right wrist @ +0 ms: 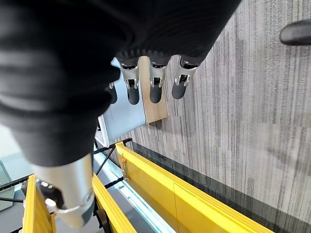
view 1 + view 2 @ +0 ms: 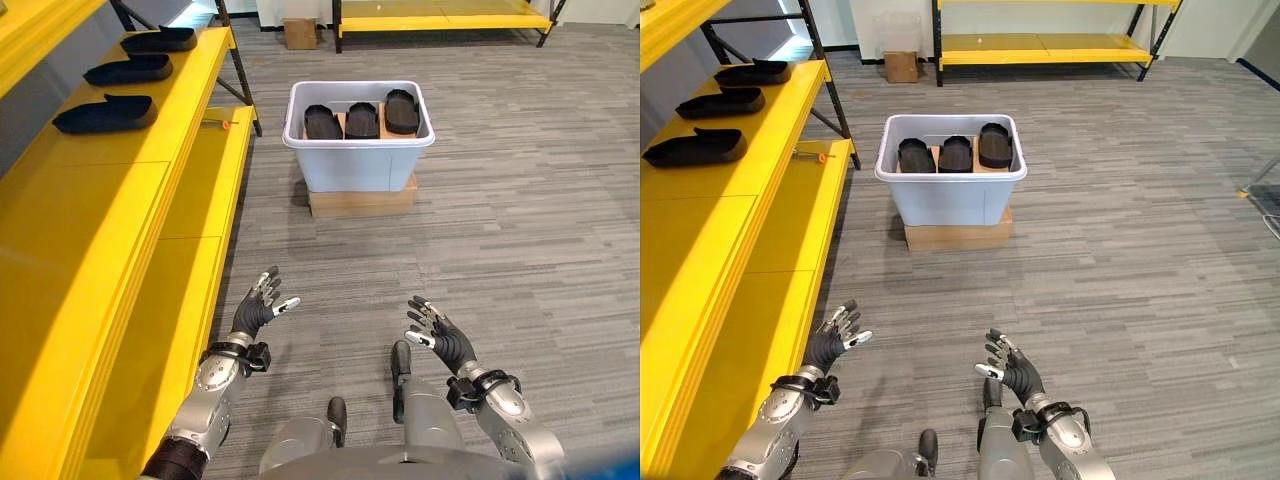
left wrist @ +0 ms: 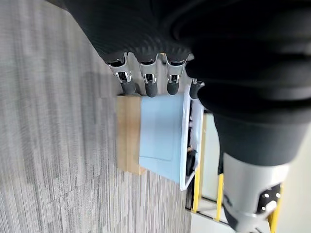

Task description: Move parts from the plastic box to the shelf.

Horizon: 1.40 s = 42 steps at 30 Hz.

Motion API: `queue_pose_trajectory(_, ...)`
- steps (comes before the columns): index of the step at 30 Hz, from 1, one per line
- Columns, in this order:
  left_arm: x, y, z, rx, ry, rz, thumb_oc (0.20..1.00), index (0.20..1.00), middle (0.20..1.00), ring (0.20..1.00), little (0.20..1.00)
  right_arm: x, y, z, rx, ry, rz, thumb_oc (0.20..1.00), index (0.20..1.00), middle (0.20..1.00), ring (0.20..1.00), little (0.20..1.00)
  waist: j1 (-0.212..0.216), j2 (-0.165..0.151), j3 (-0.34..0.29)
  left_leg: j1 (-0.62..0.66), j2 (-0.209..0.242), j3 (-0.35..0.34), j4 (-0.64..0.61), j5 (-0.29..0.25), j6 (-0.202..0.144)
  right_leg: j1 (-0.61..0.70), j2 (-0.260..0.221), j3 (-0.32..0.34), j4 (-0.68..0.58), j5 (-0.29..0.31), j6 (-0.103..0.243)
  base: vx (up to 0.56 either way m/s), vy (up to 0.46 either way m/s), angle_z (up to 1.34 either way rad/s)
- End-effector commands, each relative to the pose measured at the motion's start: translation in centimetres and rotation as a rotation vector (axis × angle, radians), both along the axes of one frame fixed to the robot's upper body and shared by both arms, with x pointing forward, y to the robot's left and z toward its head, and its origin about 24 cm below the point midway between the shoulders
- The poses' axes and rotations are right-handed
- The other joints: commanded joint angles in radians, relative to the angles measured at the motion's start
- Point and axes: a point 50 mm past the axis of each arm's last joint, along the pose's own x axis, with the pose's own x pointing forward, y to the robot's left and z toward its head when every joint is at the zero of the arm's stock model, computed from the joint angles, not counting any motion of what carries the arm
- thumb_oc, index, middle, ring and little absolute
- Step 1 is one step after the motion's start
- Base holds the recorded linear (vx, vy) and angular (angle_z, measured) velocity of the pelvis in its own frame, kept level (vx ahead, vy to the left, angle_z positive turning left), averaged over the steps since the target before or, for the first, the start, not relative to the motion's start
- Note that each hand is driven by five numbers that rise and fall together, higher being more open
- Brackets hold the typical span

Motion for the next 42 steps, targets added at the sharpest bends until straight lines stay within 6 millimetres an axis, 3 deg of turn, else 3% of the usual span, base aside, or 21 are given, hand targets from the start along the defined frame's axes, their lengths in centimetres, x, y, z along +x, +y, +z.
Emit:
queue_pose_trajectory(1,1.3,-1.0,2.2,-0.113,-0.126,-0.014,1.0,1.0,1.0,1.0,1.0,1.5,-1.4,2.2,-0.019,-0.13,-0.025,1.0,1.0,1.0,1.0,1.0,-0.008,0.011,-0.03,0.129,0.084,-0.009,0.053,-0.116,-0.084,0.048,0.062,-0.06,-0.122,0.116,-0.005,0.26,-0.18,0.18)
queue_pose_trajectory(4,1.4,-1.3,2.2,-0.128,-0.125,-0.01,1.0,1.0,1.0,1.0,1.0,1.5,-1.7,2.2,-0.02,-0.129,-0.046,1.0,1.0,1.0,1.0,1.0,-0.011,0.014,-0.041,0.119,0.11,-0.011,0.102,-0.085,-0.103,0.071,0.078,-0.081,-0.117,0.081,-0.02,0.21,-0.155,0.24)
queue_pose_trajectory(6,1.4,-1.3,2.3,-0.132,-0.129,-0.013,1.0,1.0,1.0,1.0,1.0,1.5,-2.2,2.3,-0.019,-0.132,-0.068,1.0,1.0,1.0,1.0,1.0,0.002,0.0,-0.019,-0.025,0.119,-0.024,0.432,0.074,-0.142,0.139,0.109,-0.076,-0.123,0.034,-0.072,0.15,-0.209,0.16)
queue_pose_trajectory(8,1.3,-1.4,2.4,-0.134,-0.128,-0.012,1.0,1.0,1.0,1.0,1.0,1.4,-2.5,2.4,-0.027,-0.133,-0.076,1.0,1.0,1.0,1.0,1.0,0.021,-0.016,0.011,-0.091,0.089,-0.024,0.52,0.088,-0.141,0.178,0.109,-0.08,-0.125,0.01,-0.092,0.08,-0.119,-0.06)
queue_pose_trajectory(10,1.5,-1.5,2.5,-0.131,-0.133,-0.018,1.0,1.0,1.0,1.0,1.0,1.5,-2.8,2.5,-0.037,-0.138,-0.087,1.0,1.0,1.0,1.0,1.0,0.028,-0.023,0.027,-0.16,0.074,0.006,0.523,0.059,-0.136,0.198,0.103,-0.084,-0.125,0.002,-0.09,0.12,-0.068,-0.04)
queue_pose_trajectory(11,1.4,-1.3,2.5,-0.136,-0.131,-0.011,1.0,1.0,1.0,1.0,1.0,1.6,-3.1,2.5,-0.044,-0.144,-0.111,1.0,1.0,1.0,1.0,1.0,0.037,-0.029,0.04,-0.258,0.087,0.041,0.458,0.042,-0.123,0.224,0.096,-0.084,-0.133,-0.007,-0.084,0.16,-0.066,0.29)
queue_pose_trajectory(13,1.3,-1.2,2.4,-0.136,-0.125,-0.006,1.0,1.0,1.0,1.0,1.0,1.6,-3.1,2.5,-0.044,-0.145,-0.117,1.0,1.0,1.0,1.0,1.0,0.04,-0.027,0.036,-0.278,0.109,0.05,0.397,0.045,-0.119,0.23,0.098,-0.082,-0.134,-0.02,-0.082,0.24,0.048,0.15)
queue_pose_trajectory(14,1.0,-1.0,2.2,-0.122,-0.114,-0.002,1.0,1.0,1.0,1.0,1.0,1.6,-3.1,2.3,-0.056,-0.138,-0.121,1.0,1.0,1.0,1.0,1.0,0.06,-0.013,0.03,-0.288,0.15,0.031,0.204,0.105,-0.124,0.266,0.116,-0.068,-0.134,-0.05,-0.075,0.4,0.133,-0.01)
queue_pose_trajectory(17,1.1,-0.9,2.3,-0.107,-0.118,-0.009,1.0,1.0,1.0,1.0,1.0,1.5,-3.0,2.1,-0.054,-0.13,-0.119,1.0,1.0,1.0,1.0,1.0,0.071,-0.002,0.036,-0.298,0.163,0.022,0.126,0.181,-0.141,0.307,0.118,-0.057,-0.118,-0.08,-0.075,0.33,0.131,-0.17)
queue_pose_trajectory(19,1.2,-1.1,2.6,-0.102,-0.13,-0.035,1.0,1.0,1.0,1.0,1.0,1.5,-2.1,2.0,-0.033,-0.13,-0.083,1.0,1.0,1.0,1.0,1.0,0.079,0.006,0.024,-0.275,0.146,-0.002,0.137,0.144,-0.117,0.33,0.098,-0.038,-0.019,-0.136,-0.056,0.42,0.214,-0.42)
queue_pose_trajectory(23,2.1,-1.7,3.4,-0.085,-0.162,-0.09,1.0,1.0,1.0,1.0,1.0,1.8,-1.0,2.5,0.014,-0.15,-0.061,1.0,1.0,1.0,1.0,1.0,0.071,-0.004,0.006,-0.281,0.097,0.031,0.189,0.063,-0.082,0.33,0.047,-0.041,0.028,-0.151,-0.035,0.33,0.169,-0.28)
queue_pose_trajectory(25,1.9,-1.8,3.2,-0.075,-0.154,-0.1,1.0,1.0,1.0,1.0,1.0,1.6,-0.6,2.3,0.014,-0.145,-0.038,1.0,1.0,1.0,1.0,1.0,0.073,-0.015,-0.019,-0.257,0.049,0.051,0.224,-0.009,-0.042,0.305,0.005,-0.034,0.163,-0.044,0.0,0.36,0.192,0.11)
queue_pose_trajectory(26,1.9,-1.8,3.2,-0.076,-0.154,-0.1,1.0,1.0,1.0,1.0,1.0,1.6,-0.6,2.3,0.014,-0.145,-0.038,1.0,1.0,1.0,1.0,1.0,0.073,-0.014,-0.022,-0.259,0.05,0.051,0.22,-0.005,-0.042,0.301,0.006,-0.034,0.161,-0.041,-0.001,0.27,0.223,-0.08)
queue_pose_trajectory(27,1.8,-1.7,3.1,-0.064,-0.146,-0.098,1.0,1.0,1.0,1.0,1.0,1.5,-0.4,2.2,0.005,-0.141,-0.035,1.0,1.0,1.0,1.0,1.0,0.06,-0.005,-0.01,-0.193,0.019,0.058,0.21,-0.039,-0.008,0.221,-0.014,-0.013,0.336,0.141,0.015,0.25,0.226,-0.05)
queue_pose_trajectory(30,1.7,-1.3,3.1,-0.045,-0.141,-0.097,1.0,1.0,1.0,1.0,1.0,1.5,-0.1,2.3,0.007,-0.146,-0.024,1.0,1.0,1.0,1.0,1.0,0.036,0.037,0.009,-0.113,0.022,0.063,0.161,-0.051,0.012,0.101,-0.015,-0.038,0.457,0.165,0.019,0.27,0.187,0.13)
queue_pose_trajectory(33,1.6,-1.2,2.9,-0.042,-0.134,-0.097,1.0,1.0,1.0,1.0,1.0,1.4,-0.3,2.5,0.013,-0.156,-0.027,1.0,1.0,1.0,1.0,1.0,-0.002,0.039,0.016,-0.04,0.003,0.033,0.126,-0.064,0.005,0.0,0.032,-0.029,0.374,0.096,0.003,0.35,0.065,0.12)
queue_pose_trajectory(35,1.6,-1.2,2.8,-0.045,-0.132,-0.094,1.0,1.0,1.0,1.0,1.0,1.4,-0.3,2.5,0.02,-0.152,-0.033,1.0,1.0,1.0,1.0,1.0,-0.01,0.032,0.021,-0.017,-0.004,0.028,0.122,-0.082,0.001,0.0,0.034,-0.044,0.292,0.084,0.001,0.23,-0.038,0.26)
queue_pose_trajectory(36,1.6,-1.1,2.9,-0.046,-0.135,-0.093,1.0,1.0,1.0,1.0,1.0,1.5,-0.4,2.5,0.02,-0.154,-0.036,1.0,1.0,1.0,1.0,1.0,-0.013,0.026,0.022,0.002,-0.01,0.031,0.12,-0.102,-0.005,-0.012,0.013,-0.072,0.159,0.082,0.0,0.25,-0.074,0.46)
queue_pose_trajectory(38,1.6,-1.1,2.7,-0.05,-0.13,-0.079,1.0,1.0,1.0,1.0,1.0,1.7,-0.5,2.6,0.012,-0.16,-0.037,1.0,1.0,1.0,1.0,1.0,-0.026,0.02,0.022,0.043,-0.01,0.017,0.12,-0.129,-0.026,-0.03,0.002,-0.064,-0.061,0.121,0.016,0.47,-0.162,0.26)
queue_pose_trajectory(40,1.5,-1.1,2.5,-0.049,-0.126,-0.086,1.0,1.0,1.0,1.0,1.0,1.6,-0.6,2.7,-0.001,-0.162,-0.024,1.0,1.0,1.0,1.0,1.0,-0.037,0.012,0.018,0.083,-0.008,0.007,0.123,-0.14,-0.042,-0.031,0.002,-0.04,-0.135,0.157,0.03,0.5,-0.205,0.2)
queue_pose_trajectory(42,1.4,-1.7,2.2,-0.068,-0.116,-0.1,1.0,1.0,1.0,1.0,1.0,1.5,-0.7,2.7,0.007,-0.157,-0.024,1.0,1.0,1.0,1.0,1.0,-0.041,0.006,0.004,0.118,0.016,0.002,0.143,-0.168,-0.053,0.008,0.03,-0.031,-0.119,0.155,0.012,0.4,-0.186,0.41)
